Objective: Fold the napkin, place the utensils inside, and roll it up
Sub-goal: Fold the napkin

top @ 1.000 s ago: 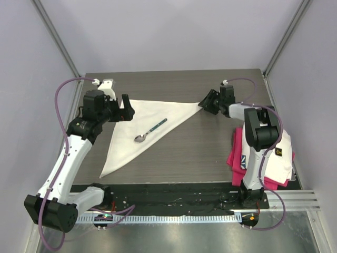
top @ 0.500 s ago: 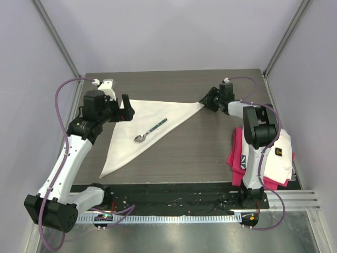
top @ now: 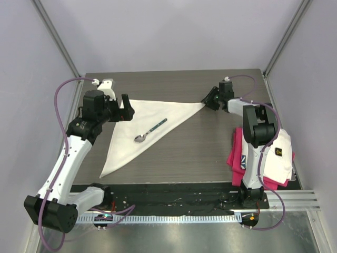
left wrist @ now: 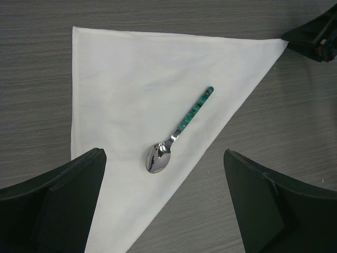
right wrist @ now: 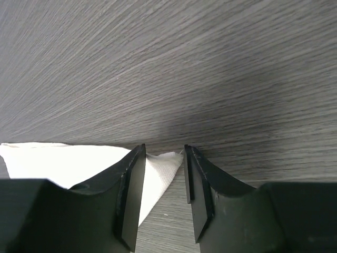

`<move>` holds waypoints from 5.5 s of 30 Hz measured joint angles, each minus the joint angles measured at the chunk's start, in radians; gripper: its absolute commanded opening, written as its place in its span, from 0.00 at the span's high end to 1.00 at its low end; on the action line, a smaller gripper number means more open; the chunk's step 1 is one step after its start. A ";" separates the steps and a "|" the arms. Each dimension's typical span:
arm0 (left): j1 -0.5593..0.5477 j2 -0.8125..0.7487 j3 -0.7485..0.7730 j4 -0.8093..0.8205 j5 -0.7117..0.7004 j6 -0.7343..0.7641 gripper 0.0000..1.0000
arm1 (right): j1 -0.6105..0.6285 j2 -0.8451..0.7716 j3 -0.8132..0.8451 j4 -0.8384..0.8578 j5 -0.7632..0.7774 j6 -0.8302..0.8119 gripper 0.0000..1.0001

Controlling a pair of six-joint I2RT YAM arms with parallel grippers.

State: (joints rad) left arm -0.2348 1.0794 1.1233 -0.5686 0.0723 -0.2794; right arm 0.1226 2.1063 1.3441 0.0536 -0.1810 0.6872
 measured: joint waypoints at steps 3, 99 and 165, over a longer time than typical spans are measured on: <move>0.000 -0.005 0.000 0.003 0.000 0.000 0.00 | 0.000 0.002 0.000 -0.005 0.003 -0.004 0.68; 0.000 -0.053 -0.007 0.014 -0.010 -0.001 0.00 | 0.388 -0.187 -0.299 0.321 -0.283 0.135 0.99; 0.006 -0.393 -0.770 0.024 -0.181 -0.708 0.32 | 0.242 -0.429 -0.504 0.460 -0.514 0.132 0.47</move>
State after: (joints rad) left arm -0.2283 0.6861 0.3531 -0.5442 -0.1085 -0.9871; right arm 0.3645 1.6772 0.8406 0.5137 -0.6949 0.8192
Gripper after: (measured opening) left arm 0.732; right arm 0.528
